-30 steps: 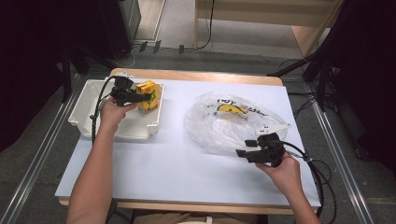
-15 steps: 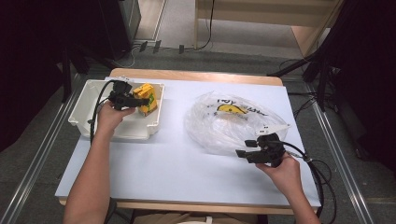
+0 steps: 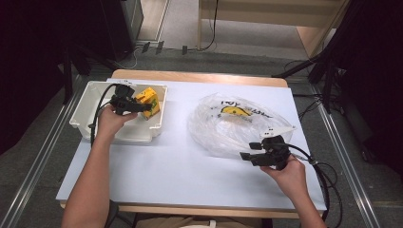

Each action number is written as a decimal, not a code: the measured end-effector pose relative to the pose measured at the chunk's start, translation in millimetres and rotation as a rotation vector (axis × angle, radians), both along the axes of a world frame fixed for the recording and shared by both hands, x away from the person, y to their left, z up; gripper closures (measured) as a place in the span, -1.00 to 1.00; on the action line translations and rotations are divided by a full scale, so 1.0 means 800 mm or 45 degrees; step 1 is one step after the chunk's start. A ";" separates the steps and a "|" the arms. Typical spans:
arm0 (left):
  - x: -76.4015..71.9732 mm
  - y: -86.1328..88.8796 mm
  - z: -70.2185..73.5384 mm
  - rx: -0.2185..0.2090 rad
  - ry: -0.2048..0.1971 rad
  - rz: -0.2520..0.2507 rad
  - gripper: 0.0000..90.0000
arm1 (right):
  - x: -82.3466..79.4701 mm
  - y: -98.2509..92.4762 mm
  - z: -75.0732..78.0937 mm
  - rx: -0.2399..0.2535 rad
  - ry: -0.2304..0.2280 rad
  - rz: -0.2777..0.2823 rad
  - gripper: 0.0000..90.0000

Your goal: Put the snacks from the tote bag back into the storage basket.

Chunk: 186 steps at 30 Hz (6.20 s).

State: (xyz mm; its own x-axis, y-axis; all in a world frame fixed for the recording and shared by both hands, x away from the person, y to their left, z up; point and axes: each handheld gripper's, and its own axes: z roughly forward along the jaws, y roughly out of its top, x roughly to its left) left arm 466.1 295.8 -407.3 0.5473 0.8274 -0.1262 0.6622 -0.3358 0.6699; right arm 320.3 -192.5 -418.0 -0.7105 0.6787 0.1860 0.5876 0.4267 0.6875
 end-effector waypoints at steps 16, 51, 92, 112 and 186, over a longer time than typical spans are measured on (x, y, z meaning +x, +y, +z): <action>-0.023 0.016 0.012 -0.023 -0.016 0.020 0.03 | 0.005 0.002 -0.002 -0.004 0.007 0.009 -0.03; -0.045 0.004 0.002 -0.071 0.022 -0.142 1.00 | 0.012 0.010 -0.001 -0.010 -0.005 0.033 -0.03; -0.024 0.008 -0.018 -0.074 0.005 -0.027 1.00 | 0.005 0.011 -0.001 -0.026 -0.015 0.037 -0.03; -0.012 0.020 -0.023 -0.118 0.011 0.074 1.00 | 0.003 0.011 -0.002 -0.038 -0.018 0.037 -0.02; -0.026 0.006 0.005 -0.195 0.121 -0.027 0.53 | 0.005 0.011 -0.001 -0.018 -0.022 0.051 -0.02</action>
